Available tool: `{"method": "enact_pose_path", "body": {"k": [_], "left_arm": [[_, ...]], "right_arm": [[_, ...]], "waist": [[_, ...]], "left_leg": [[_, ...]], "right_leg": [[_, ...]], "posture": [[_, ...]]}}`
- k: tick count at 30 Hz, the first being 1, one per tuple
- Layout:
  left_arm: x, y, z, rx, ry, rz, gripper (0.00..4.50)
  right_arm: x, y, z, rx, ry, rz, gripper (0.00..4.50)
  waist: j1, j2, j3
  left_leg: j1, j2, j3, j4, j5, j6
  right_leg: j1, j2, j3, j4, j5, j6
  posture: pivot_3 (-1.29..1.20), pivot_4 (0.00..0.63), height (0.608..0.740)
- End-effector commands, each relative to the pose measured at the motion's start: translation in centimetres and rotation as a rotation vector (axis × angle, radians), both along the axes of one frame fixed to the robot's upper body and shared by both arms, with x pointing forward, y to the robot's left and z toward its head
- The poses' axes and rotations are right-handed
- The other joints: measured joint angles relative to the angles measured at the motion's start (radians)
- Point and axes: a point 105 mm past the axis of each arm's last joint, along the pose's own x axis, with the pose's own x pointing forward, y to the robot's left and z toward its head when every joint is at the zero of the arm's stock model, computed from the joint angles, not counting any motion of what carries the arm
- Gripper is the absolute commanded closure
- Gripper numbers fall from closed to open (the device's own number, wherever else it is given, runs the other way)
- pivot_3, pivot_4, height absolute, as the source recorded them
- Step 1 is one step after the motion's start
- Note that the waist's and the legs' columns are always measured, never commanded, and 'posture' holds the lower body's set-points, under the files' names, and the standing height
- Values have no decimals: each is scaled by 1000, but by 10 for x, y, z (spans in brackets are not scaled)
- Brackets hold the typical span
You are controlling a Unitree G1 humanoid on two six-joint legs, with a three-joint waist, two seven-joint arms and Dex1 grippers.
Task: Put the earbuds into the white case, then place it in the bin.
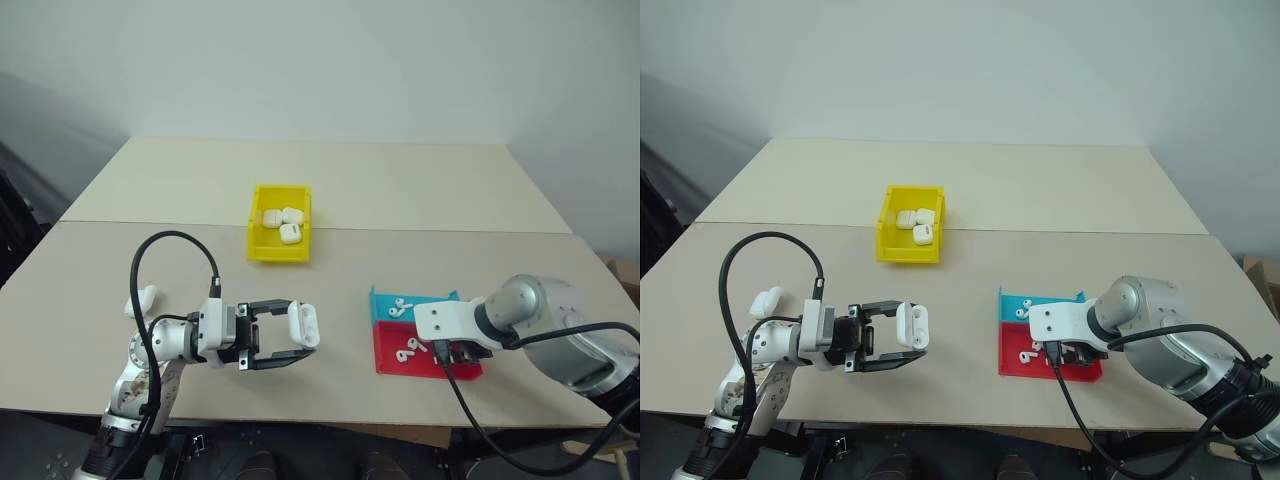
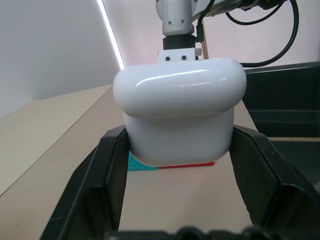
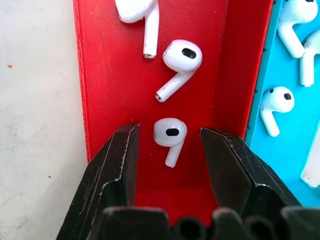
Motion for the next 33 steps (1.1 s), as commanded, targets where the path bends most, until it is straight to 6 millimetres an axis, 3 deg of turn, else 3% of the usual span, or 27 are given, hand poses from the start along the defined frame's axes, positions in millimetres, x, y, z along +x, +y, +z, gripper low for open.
{"method": "enact_pose_path", "body": {"k": [1,12,16,27,33], "left_arm": [[-3,-3,7,10,-47,-9,1745],[-2,-3,7,17,-51,-4,1745],[-2,-3,8,18,-51,-3,1745],[-3,-6,17,-31,-59,-25,1745],[-13,-20,49,-144,-29,-122,1745]], "right_arm": [[1,0,4,-7,-28,16,2661],[3,-2,3,-17,-39,27,2661],[1,-1,2,-16,-39,33,3540],[2,-1,15,6,-77,28,3540],[-6,16,99,374,-232,17,3540]], "waist": [[0,0,0],[0,0,0],[0,0,0],[0,0,0],[2,0,0]], "left_leg": [[0,0,0,0,0,0],[0,0,0,0,0,0],[0,0,0,0,0,0],[0,0,0,0,0,0],[-2,0,-1,0,0,0]], "right_leg": [[0,0,0,0,0,0],[0,0,0,0,0,0],[0,0,0,0,0,0],[0,0,0,-1,0,0],[-1,0,0,-1,0,0]], "posture": [[0,150,740],[0,150,740],[0,150,740],[0,150,740],[0,150,740]]}}
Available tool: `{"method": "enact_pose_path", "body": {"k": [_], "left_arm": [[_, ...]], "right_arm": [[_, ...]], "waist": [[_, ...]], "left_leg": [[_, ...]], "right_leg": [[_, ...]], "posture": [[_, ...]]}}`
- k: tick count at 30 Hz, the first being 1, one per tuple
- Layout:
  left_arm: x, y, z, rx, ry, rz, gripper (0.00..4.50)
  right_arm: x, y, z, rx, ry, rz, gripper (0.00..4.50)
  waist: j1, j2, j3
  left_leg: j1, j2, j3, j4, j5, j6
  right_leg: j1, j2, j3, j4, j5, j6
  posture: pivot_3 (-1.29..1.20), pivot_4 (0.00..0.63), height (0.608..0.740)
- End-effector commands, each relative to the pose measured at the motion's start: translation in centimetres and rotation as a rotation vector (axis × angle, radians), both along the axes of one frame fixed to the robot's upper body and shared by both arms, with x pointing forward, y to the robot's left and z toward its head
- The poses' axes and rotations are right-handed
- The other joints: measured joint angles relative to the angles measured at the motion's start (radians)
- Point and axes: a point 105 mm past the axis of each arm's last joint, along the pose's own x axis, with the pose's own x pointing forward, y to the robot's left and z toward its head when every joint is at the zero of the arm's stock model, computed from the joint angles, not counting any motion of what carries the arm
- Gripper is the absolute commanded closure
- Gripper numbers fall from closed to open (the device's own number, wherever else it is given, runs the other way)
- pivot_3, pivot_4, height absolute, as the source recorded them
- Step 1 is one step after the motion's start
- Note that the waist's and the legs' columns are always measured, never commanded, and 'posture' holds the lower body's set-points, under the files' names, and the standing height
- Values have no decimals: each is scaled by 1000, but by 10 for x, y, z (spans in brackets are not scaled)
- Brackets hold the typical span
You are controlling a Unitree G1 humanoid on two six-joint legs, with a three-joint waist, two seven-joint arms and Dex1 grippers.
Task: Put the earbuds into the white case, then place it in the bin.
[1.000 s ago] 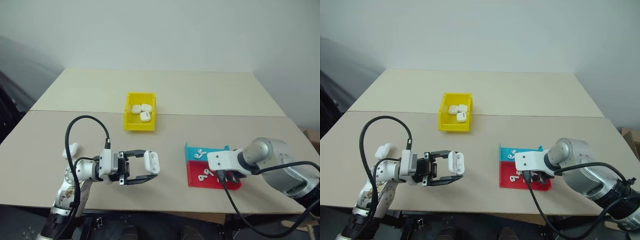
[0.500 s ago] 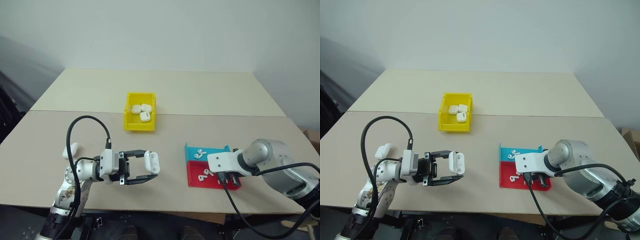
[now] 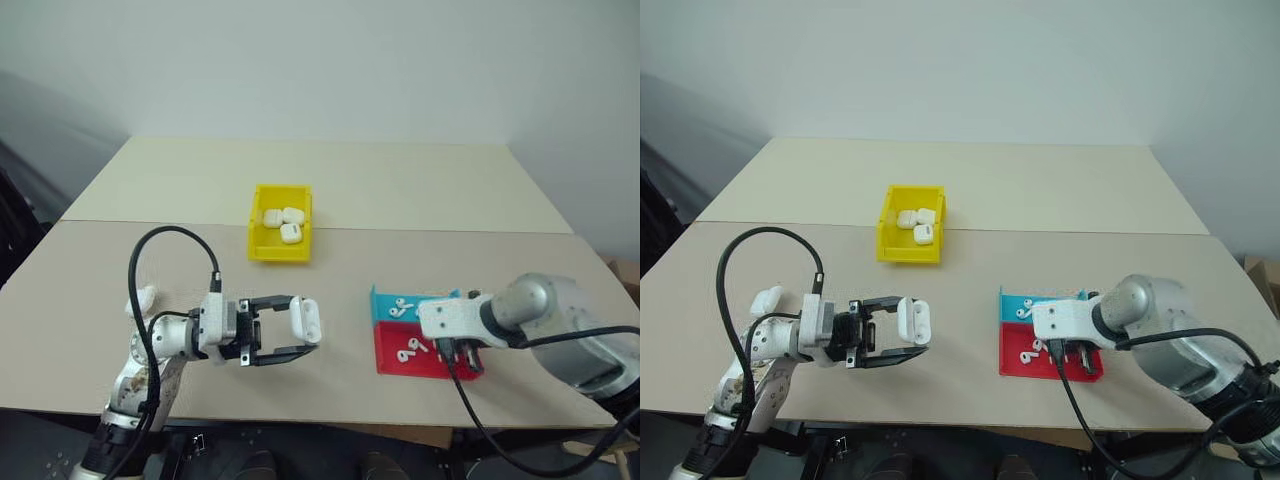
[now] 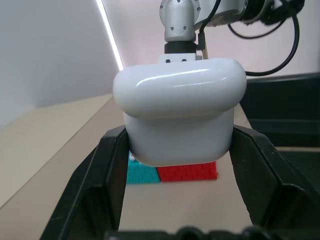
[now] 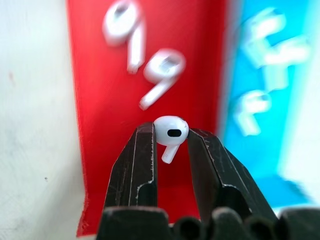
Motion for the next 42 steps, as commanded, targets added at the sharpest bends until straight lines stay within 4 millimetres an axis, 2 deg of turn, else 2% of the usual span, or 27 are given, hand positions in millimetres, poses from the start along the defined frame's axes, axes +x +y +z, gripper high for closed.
{"method": "enact_pose_path", "body": {"k": [1,3,6,11,18,24,27,42], "left_arm": [[-10,-10,24,-66,-14,-73,1745],[-12,-17,35,-89,-7,-100,1745],[-16,-24,50,-139,-10,-146,1745],[-20,-31,61,-150,7,-199,1745],[-24,-38,65,-153,0,-234,1745],[-22,-38,65,-135,6,-224,1745],[-22,-37,65,-133,1,-219,1745],[-22,-34,64,-123,-4,-202,1745]], "right_arm": [[-9,11,57,223,-150,49,3540],[-20,19,85,400,-228,126,3540],[-41,28,109,606,-296,249,3540],[-56,45,124,818,-383,353,3540],[-68,70,139,1070,-445,539,3540],[-70,85,143,1148,-419,636,3540],[-71,89,137,1119,-388,667,3540],[-65,92,114,1042,-367,652,3540]], "waist": [[0,0,0],[0,0,0],[1,-1,0],[-2,0,0],[-4,0,0],[-3,0,0],[-3,0,0],[-2,0,0]], "left_leg": [[0,0,-1,0,0,0],[0,0,-1,0,0,0],[-1,0,-2,-1,0,0],[-1,0,-3,-1,0,0],[0,0,-3,-1,0,0],[0,0,-3,-1,0,0],[-1,0,-3,-1,0,0],[-1,0,-3,-1,0,0]], "right_leg": [[1,0,-1,-1,0,0],[2,0,-1,-2,0,0],[3,0,-2,-5,1,1],[3,0,-2,-5,1,1],[3,1,-2,-5,2,1],[3,1,-2,-5,2,1],[3,1,-2,-5,2,1],[3,1,-2,-6,2,1]], "posture": [[0,150,740],[0,150,740],[0,150,740],[0,150,740],[0,150,740],[0,150,740],[0,150,740],[0,150,740]]}}
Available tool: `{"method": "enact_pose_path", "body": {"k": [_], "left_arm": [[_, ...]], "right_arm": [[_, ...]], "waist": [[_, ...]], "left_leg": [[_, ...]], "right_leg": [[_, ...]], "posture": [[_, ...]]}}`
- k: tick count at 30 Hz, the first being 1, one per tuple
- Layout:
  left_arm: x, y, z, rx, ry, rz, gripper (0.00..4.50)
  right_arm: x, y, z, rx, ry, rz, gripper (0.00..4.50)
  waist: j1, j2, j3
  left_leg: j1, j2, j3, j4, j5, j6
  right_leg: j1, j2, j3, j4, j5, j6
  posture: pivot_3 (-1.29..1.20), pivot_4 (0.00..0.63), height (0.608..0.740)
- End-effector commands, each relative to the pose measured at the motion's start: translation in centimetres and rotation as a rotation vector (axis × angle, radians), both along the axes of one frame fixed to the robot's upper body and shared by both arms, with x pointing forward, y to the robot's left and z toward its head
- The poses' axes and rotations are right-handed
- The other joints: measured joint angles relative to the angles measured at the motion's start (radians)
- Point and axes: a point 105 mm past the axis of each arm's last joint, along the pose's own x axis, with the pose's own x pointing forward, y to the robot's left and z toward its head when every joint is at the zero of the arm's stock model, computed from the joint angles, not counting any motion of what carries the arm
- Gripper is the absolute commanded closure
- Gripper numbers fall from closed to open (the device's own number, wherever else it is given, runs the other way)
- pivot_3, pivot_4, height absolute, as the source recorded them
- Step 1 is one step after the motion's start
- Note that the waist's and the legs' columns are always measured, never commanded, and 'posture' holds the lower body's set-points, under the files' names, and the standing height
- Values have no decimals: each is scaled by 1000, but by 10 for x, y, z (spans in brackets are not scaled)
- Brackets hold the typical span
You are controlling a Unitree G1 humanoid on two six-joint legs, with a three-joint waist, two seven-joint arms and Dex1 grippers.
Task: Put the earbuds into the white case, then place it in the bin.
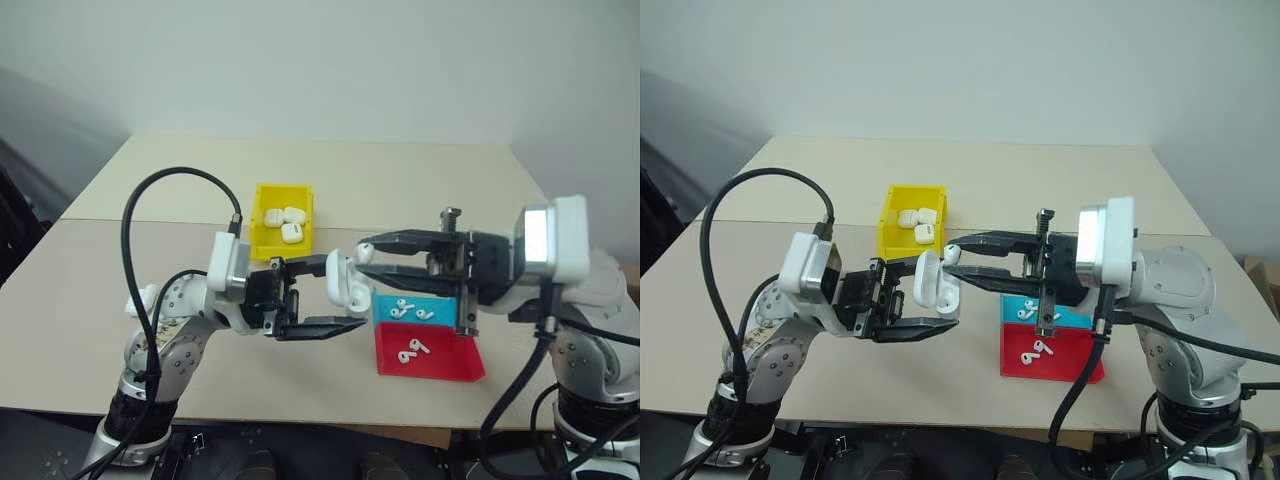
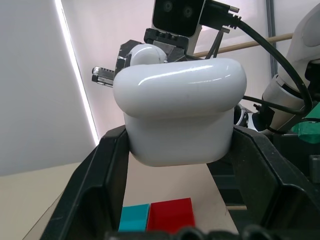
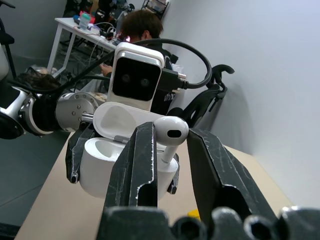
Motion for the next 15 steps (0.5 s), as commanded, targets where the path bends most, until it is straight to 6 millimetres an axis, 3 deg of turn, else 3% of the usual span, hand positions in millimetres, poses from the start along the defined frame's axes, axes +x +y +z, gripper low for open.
{"method": "enact_pose_path", "body": {"k": [1,15], "left_arm": [[-6,1,7,-16,-47,-6,1745],[-5,-1,4,1,-58,-9,1745]], "right_arm": [[-2,-1,1,-17,-52,-15,3540],[1,2,-5,-51,-78,-25,3540]], "waist": [[0,0,0],[1,0,0]], "left_leg": [[0,0,0,0,0,0],[0,0,0,0,0,0]], "right_leg": [[0,0,0,0,0,0],[0,0,0,0,0,0]], "posture": [[0,150,740],[0,150,740]]}}
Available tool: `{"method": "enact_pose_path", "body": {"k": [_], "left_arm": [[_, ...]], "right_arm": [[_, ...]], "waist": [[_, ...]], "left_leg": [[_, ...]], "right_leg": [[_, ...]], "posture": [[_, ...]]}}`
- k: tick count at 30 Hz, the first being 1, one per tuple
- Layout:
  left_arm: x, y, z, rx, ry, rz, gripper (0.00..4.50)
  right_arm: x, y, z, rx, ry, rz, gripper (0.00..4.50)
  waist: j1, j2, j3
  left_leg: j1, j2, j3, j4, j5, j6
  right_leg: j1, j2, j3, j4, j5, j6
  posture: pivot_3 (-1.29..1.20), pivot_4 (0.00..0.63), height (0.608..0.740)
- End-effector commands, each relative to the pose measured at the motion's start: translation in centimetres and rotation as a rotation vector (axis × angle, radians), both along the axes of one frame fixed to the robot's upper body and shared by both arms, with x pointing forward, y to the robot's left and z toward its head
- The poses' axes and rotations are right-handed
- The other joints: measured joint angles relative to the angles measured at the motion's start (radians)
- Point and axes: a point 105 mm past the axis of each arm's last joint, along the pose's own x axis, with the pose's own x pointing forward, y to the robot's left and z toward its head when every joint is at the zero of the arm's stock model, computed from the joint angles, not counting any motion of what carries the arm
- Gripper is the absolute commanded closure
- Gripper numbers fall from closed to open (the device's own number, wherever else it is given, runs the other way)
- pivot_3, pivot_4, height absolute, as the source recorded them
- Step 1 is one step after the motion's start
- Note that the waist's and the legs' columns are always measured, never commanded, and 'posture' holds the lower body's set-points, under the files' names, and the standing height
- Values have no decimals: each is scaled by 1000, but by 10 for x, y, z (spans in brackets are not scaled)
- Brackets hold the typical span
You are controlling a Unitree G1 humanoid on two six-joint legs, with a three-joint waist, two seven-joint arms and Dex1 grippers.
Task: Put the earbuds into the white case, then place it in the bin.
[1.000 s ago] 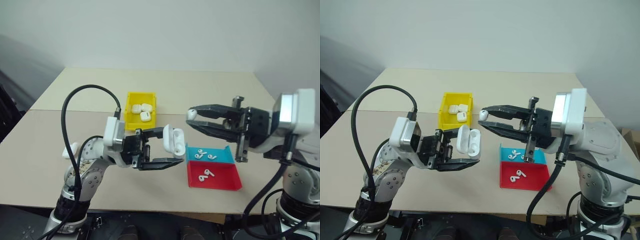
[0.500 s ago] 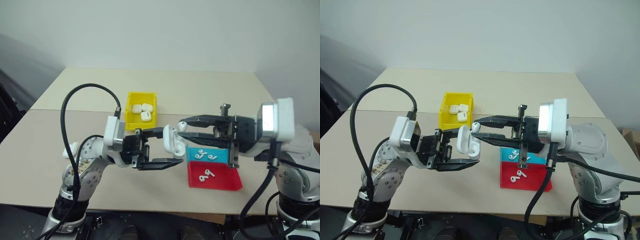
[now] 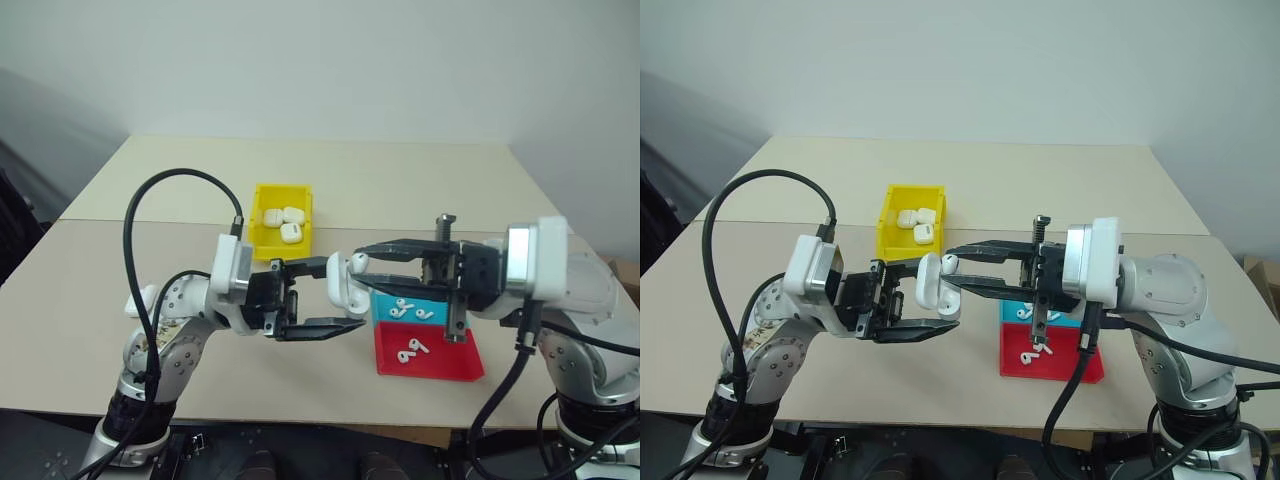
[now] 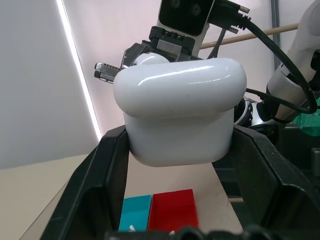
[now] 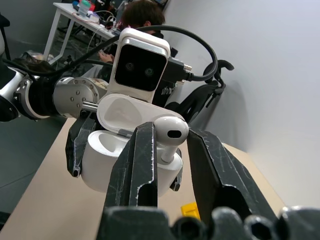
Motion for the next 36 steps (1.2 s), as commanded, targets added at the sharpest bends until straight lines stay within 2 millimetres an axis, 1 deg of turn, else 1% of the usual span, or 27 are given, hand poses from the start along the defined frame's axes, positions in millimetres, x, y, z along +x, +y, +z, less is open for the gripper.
{"method": "enact_pose_path", "body": {"k": [1,3,7,10,15,18,20,22,24,26,29,30,33,36], "left_arm": [[-7,-1,8,-30,-51,-29,1745],[-7,-1,8,-32,-52,-27,1745],[-6,-1,7,-31,-56,-26,1745],[-6,-1,7,-29,-55,-25,1745],[-5,0,5,-22,-57,-20,1745],[-2,4,-4,13,-57,5,1745],[0,12,-17,63,-58,30,1745],[-1,22,-30,121,-64,51,1745],[-2,30,-42,169,-65,64,1745],[-3,39,-55,217,-56,83,1745],[-4,47,-67,257,-46,110,1745],[-4,50,-69,265,-46,117,1745],[-5,55,-77,291,-51,140,1745],[-6,54,-79,289,-54,155,1745]], "right_arm": [[-2,0,-1,-24,-16,4,3540],[-3,-1,-2,-33,-10,11,3540],[-2,-1,-4,-63,-24,3,2479],[-2,-1,-6,-76,-35,8,1474],[-1,-4,-6,-85,-51,-2,1474],[0,-12,2,-76,-59,-12,1474],[11,-24,8,-114,-27,-79,1474],[26,-37,9,-211,23,-176,1474],[44,-49,5,-333,75,-276,1474],[61,-64,-4,-487,115,-367,1474],[83,-78,-14,-660,184,-466,1474],[88,-81,-17,-707,199,-485,1474],[101,-87,-37,-899,214,-502,1474],[111,-85,-55,-1009,202,-491,1474]], "waist": [[0,0,0],[0,0,0],[0,0,0],[0,0,0],[0,0,0],[0,0,0],[-1,0,0],[-4,0,0],[-3,0,0],[-3,0,0],[-4,0,0],[-6,0,0],[-6,1,0],[-3,1,0]], "left_leg": [[0,0,0,0,0,0],[0,0,0,0,0,0],[0,0,0,0,0,0],[0,0,0,0,0,0],[0,0,0,0,0,0],[0,0,0,0,0,0],[0,0,0,0,0,0],[0,0,1,0,0,0],[0,0,1,-1,0,0],[1,1,1,-1,0,0],[1,1,2,-1,0,0],[1,1,3,-2,0,0],[-2,1,4,-2,0,0],[-6,1,4,-2,0,0]], "right_leg": [[0,0,0,0,0,0],[0,0,0,0,0,0],[0,0,0,0,0,0],[0,0,0,0,0,0],[0,0,0,0,0,0],[0,0,0,0,0,0],[0,0,0,0,0,0],[0,0,0,0,0,0],[-1,0,1,0,0,-1],[-1,0,0,-1,0,-1],[-2,-1,1,-1,0,-2],[-3,-1,1,-1,0,-2],[-6,-1,2,-1,0,-2],[-10,-1,2,0,0,-2]], "posture": [[0,150,740],[0,150,740],[0,150,740],[0,150,740],[0,150,740],[0,150,740],[0,150,740],[0,150,740],[0,150,740],[0,150,740],[0,150,740],[0,150,740],[0,150,740],[0,150,740]]}}
